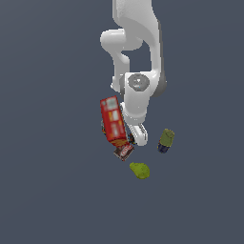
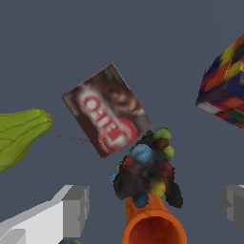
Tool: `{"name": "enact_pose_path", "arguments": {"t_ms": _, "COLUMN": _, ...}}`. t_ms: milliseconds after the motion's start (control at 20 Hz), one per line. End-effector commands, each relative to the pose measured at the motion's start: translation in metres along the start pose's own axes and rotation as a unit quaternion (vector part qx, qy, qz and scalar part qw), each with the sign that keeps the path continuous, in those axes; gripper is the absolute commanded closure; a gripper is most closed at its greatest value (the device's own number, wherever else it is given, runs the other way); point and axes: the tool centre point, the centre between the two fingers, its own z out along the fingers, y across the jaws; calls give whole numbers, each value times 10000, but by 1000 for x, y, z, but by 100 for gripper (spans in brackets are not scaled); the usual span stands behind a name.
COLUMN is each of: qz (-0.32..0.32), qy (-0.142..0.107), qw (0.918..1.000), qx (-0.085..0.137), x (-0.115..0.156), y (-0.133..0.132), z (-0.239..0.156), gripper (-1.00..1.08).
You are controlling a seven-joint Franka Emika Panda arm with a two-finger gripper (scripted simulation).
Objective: Pick up a designated object from a clutter of objects.
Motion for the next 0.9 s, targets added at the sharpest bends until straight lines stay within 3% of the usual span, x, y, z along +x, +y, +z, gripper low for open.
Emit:
{"name": "enact_pose_path", "arguments": {"t_ms": 0, "qz": 87, "qy": 1, "qw": 10000, "qx": -12, "x": 0, "y": 2, "z": 4, "gripper": -92}}
{"name": "enact_pose_path", "arguments": {"t_ms": 400, "qz": 95, "qy": 1, "qw": 10000, "qx": -14, "x": 0, "y": 2, "z": 9, "gripper": -92}}
{"name": "enact_pose_path", "arguments": {"t_ms": 850, "qz": 112, "qy": 2, "qw": 9999, "qx": -12, "x": 0, "y": 3, "z": 45, "gripper": -92}}
